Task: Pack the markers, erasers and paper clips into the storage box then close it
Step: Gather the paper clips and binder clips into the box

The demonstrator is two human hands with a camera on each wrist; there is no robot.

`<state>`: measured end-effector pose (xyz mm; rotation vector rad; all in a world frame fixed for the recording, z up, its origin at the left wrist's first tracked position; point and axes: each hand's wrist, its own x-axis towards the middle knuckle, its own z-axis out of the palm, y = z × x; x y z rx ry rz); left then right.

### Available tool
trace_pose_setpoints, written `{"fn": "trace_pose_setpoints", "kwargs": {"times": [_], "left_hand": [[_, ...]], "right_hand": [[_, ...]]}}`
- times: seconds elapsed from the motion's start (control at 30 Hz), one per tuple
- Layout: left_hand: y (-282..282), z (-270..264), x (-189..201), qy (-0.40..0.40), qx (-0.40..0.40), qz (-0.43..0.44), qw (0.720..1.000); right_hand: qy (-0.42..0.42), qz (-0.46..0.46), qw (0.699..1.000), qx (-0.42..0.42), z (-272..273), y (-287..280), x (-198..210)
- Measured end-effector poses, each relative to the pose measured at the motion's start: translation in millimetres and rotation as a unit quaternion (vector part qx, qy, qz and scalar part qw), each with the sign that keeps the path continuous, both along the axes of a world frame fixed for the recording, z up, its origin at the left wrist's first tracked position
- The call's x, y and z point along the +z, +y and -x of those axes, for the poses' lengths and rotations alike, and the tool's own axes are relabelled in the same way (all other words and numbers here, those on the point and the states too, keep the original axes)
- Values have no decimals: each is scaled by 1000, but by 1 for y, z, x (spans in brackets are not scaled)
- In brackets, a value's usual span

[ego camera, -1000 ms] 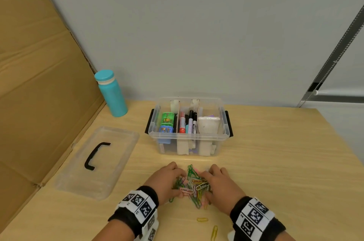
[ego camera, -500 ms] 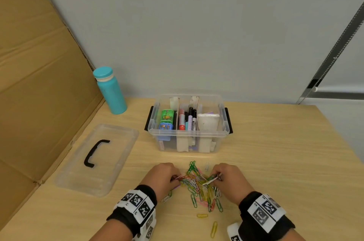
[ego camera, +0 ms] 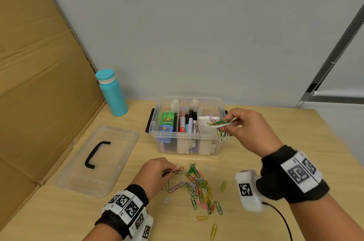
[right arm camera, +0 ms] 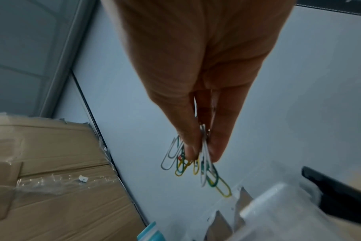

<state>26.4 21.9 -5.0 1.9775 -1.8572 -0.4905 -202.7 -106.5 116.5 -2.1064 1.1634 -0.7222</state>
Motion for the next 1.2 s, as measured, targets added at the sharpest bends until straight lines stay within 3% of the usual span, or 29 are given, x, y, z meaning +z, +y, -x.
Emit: {"fn": "trace_pose_setpoints", "kwargs": {"times": [0.2,0.37,0.43,0.5,0.57,0.63,0.7,0.77,1.03,1.2], "left_hand": [[1,1,1,-1,-1,-12,1000],[4,-2,0,4,4,-18,1000],[6,-4,-1,20,13,-18,1000],[8,-7,-2,29,18,-17,999],[9,-9,0,40,22,-12,999],[8,-10,6,60,28,2,998],[5,-7,21,79,29,22,996],[-2,-1,41,87,21,43,995],[-90,45,110,54,-32,122,991],[-150,64,105,-38,-49,44,997]], "right_hand": [[136,38,990,0,-41,-43,3],[335,-9,941,49,-74,-64,-19],[371,-57,924,72,-78,-65,-26],[343,-63,934,76,-74,-60,-33],[251,-24,966,52,-58,-47,-39],[138,56,989,6,-37,-32,-50],[83,151,984,-36,-17,-15,-65],[92,199,974,-60,-2,-2,-83],[89,189,978,-22,13,15,-128],[82,201,976,-26,11,15,-130]]}}
